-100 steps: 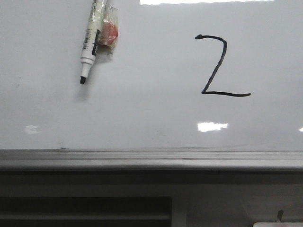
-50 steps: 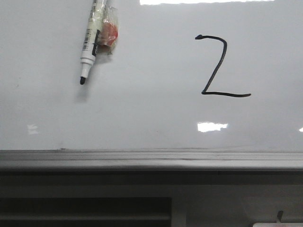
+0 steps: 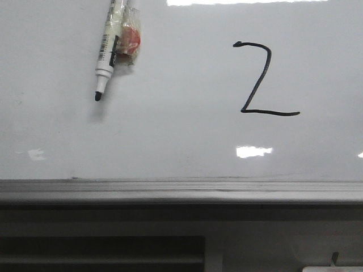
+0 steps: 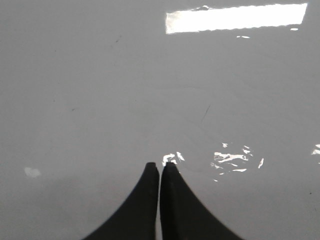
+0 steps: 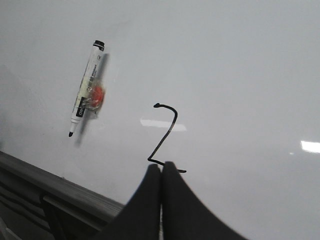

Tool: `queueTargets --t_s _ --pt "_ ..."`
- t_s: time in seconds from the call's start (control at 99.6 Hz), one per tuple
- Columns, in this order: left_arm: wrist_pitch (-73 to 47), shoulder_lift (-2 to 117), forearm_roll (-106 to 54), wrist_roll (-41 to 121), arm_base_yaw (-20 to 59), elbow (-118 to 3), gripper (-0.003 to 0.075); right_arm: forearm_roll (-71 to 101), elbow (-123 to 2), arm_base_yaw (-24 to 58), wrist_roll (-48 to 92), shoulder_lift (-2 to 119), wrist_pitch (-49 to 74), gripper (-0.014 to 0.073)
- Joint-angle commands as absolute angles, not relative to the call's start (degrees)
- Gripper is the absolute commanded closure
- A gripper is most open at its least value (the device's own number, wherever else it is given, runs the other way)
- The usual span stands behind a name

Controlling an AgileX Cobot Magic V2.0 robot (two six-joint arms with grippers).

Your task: Write number 2 on whiteboard

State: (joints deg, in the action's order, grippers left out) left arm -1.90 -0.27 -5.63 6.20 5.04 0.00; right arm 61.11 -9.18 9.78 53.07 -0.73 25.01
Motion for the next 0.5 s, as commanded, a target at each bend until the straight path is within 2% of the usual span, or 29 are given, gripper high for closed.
queueTargets --t_s 0.0,0.372,0.492 --pt "2.37 -1.78 -6.18 5.59 4.98 0.77 0.074 63.02 -10.61 9.41 53.73 -0.96 22.4 0.066" --pt "2.37 -1.78 -6.18 5.59 4.98 0.77 0.074 63.02 -10.61 9.41 53.73 -0.96 22.28 0.066" --pt "2.37 -1.78 -6.18 5.59 4.98 0.77 0.074 60.25 -10.61 9.41 53.82 -0.96 17.38 0.066"
